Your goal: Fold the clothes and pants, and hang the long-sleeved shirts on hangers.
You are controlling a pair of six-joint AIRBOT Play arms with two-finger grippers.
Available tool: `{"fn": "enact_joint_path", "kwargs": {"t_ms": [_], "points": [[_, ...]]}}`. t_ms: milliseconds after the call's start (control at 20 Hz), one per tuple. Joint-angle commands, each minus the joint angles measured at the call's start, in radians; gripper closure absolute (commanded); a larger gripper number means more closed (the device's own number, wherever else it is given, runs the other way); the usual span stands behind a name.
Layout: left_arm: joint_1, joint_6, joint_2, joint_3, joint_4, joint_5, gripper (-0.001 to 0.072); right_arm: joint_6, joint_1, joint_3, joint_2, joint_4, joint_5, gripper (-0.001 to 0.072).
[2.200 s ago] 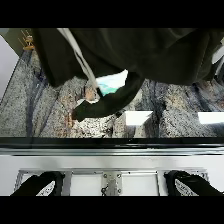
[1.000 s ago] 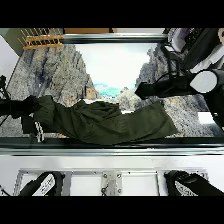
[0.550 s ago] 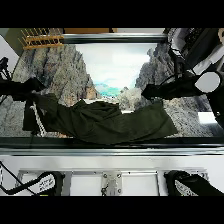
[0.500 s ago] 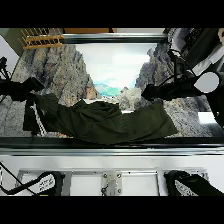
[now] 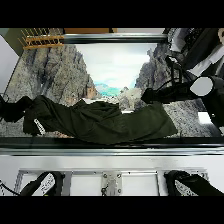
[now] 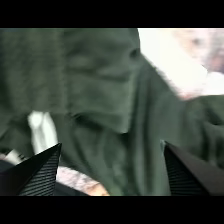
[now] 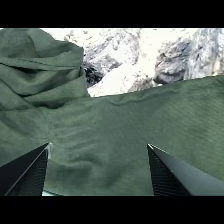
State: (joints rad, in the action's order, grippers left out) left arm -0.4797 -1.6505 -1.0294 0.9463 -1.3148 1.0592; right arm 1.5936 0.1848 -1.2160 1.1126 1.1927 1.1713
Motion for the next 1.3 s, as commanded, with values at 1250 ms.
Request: {"fn": "enact_joint_path", "kwargs": {"t_ms": [1250], "points": [[-0.041, 0.014, -0.275, -0.236, 0.494, -0.552, 0.0018, 0.009, 0.002, 0.004, 0.0, -0.099, 0.001, 0.0061]]}}
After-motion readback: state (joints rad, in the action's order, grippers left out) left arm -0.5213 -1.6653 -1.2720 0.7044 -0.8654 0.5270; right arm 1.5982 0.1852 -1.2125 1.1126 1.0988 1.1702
